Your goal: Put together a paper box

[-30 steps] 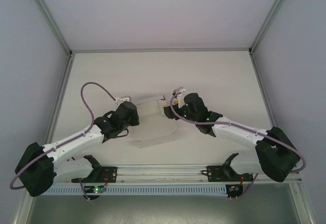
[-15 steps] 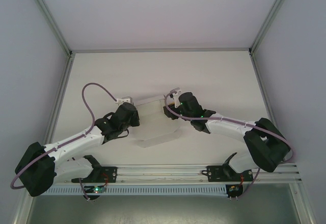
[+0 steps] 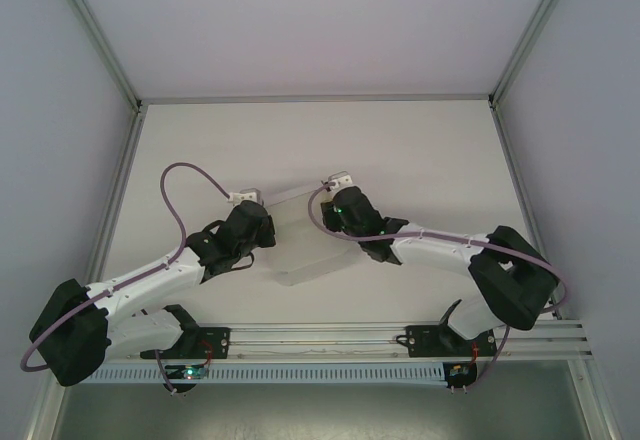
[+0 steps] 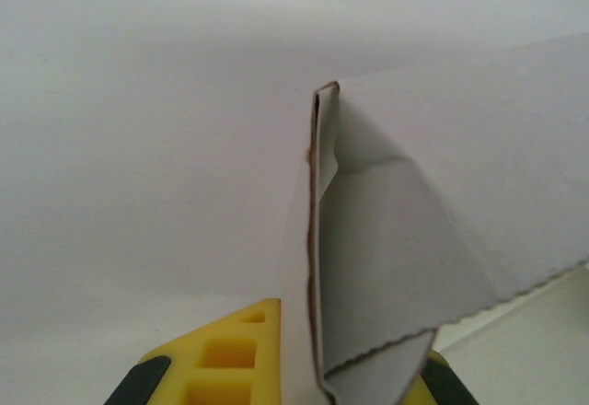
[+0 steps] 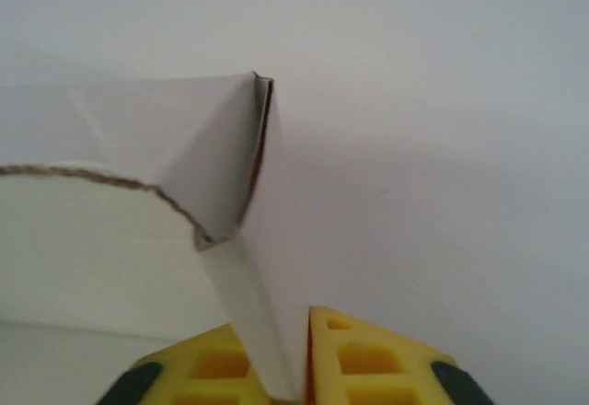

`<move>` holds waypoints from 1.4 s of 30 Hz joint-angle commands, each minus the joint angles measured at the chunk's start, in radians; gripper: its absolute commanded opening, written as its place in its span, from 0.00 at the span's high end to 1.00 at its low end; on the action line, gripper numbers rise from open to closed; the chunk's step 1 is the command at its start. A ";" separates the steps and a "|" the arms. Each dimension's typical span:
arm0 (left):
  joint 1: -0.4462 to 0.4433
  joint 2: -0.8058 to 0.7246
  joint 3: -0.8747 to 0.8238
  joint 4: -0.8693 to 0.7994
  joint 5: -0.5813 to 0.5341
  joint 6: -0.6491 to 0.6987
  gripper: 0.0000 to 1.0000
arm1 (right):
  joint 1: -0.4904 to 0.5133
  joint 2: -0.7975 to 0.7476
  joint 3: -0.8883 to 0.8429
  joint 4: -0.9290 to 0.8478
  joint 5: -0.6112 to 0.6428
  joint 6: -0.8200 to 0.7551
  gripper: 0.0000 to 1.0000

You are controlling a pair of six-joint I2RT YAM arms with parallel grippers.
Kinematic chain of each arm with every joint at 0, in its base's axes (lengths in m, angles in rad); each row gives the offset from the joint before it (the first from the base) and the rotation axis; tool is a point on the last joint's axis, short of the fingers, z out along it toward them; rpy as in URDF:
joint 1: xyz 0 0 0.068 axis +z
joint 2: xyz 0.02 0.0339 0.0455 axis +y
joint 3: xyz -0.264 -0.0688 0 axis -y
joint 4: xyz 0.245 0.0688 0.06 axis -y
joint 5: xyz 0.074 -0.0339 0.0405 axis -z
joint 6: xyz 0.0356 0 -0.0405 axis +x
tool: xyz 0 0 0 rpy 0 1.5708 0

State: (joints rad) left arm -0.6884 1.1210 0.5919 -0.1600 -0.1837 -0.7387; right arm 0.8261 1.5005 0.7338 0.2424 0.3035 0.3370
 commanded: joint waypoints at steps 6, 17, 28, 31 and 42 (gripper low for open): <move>-0.027 0.032 0.093 -0.210 -0.206 -0.179 1.00 | 0.017 0.045 0.074 -0.250 0.697 0.342 1.00; 0.003 0.178 0.167 -0.721 -0.571 -0.541 1.00 | -0.073 -0.056 0.052 -0.520 0.842 0.563 1.00; -0.032 0.290 0.185 -0.536 -0.584 -0.263 1.00 | -0.088 -0.075 0.010 -0.249 0.613 0.300 1.00; -0.065 0.309 0.204 -0.561 -0.663 -0.247 1.00 | -0.083 -0.081 0.011 -0.242 0.586 0.271 1.00; -0.092 0.321 0.205 -0.303 -0.418 -0.012 0.87 | -0.060 -0.101 -0.029 -0.106 0.330 0.125 1.00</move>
State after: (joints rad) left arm -0.8215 1.4712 0.8715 -0.3080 -0.5236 -0.8600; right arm 0.8200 1.4361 0.7147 0.1543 0.4553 0.4950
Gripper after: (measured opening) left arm 0.115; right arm 0.048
